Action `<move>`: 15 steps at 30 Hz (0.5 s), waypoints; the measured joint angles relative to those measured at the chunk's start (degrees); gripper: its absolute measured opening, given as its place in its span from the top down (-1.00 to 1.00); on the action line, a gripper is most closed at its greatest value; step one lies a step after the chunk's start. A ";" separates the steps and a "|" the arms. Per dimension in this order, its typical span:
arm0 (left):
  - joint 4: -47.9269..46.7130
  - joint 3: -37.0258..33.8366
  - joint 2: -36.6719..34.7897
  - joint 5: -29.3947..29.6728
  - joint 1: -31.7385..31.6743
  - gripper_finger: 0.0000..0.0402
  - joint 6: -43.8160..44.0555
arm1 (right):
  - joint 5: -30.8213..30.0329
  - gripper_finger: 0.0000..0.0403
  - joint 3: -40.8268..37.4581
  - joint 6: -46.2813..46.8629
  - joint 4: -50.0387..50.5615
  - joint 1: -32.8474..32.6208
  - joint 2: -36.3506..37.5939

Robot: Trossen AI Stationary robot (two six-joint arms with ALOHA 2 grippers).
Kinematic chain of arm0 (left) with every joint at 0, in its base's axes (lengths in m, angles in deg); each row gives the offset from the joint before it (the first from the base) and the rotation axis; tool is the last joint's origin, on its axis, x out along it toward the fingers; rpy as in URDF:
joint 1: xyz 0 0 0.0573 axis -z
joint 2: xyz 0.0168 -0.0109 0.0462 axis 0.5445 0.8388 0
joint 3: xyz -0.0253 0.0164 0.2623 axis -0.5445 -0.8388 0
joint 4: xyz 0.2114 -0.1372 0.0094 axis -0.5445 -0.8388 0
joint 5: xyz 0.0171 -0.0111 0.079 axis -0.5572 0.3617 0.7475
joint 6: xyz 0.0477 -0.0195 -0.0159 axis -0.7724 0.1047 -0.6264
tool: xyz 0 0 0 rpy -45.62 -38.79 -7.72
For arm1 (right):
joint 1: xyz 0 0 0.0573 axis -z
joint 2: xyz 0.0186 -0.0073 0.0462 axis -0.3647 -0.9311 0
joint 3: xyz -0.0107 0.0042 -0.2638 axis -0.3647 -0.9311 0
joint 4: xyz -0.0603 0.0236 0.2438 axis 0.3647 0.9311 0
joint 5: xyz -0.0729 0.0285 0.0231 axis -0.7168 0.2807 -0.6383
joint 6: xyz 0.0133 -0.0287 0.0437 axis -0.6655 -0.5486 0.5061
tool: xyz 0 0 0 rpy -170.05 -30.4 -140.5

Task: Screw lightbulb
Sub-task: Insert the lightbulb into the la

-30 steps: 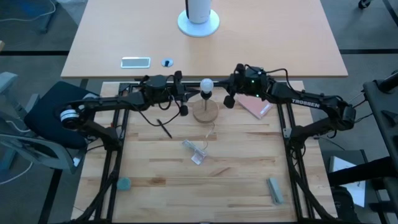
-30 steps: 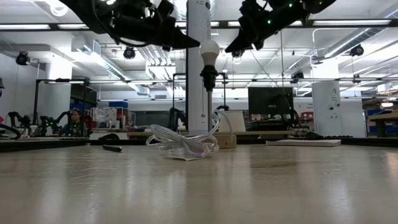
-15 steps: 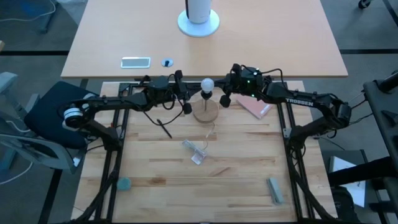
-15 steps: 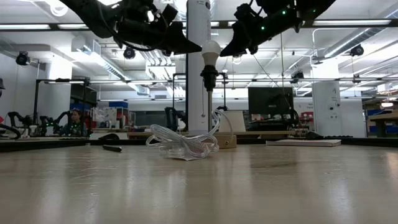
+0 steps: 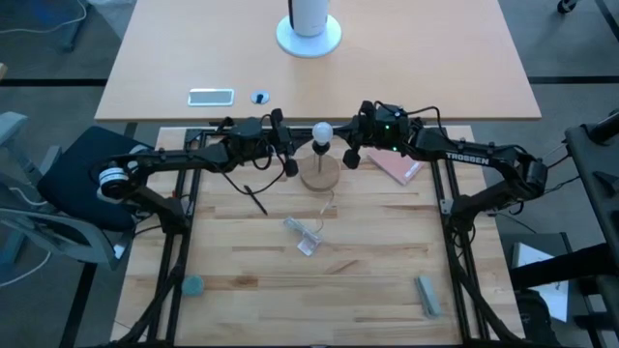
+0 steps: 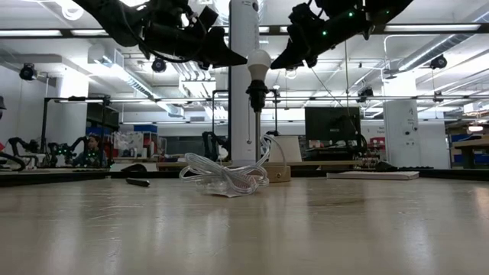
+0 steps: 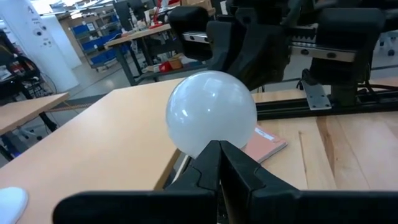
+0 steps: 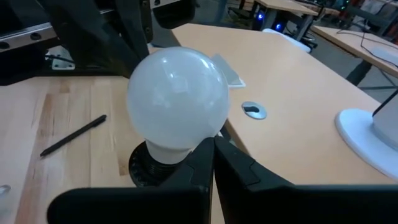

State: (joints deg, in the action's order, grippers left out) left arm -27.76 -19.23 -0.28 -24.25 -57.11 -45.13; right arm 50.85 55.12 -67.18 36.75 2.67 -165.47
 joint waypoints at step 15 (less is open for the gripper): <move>-0.52 0.00 0.03 3.91 -0.15 1.00 0.55 | 5.18 0.97 -0.07 1.73 1.43 -0.47 0.02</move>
State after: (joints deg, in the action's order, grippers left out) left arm -28.28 -19.23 -0.25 -20.34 -57.26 -44.58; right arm 56.03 55.06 -65.45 38.17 2.21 -165.45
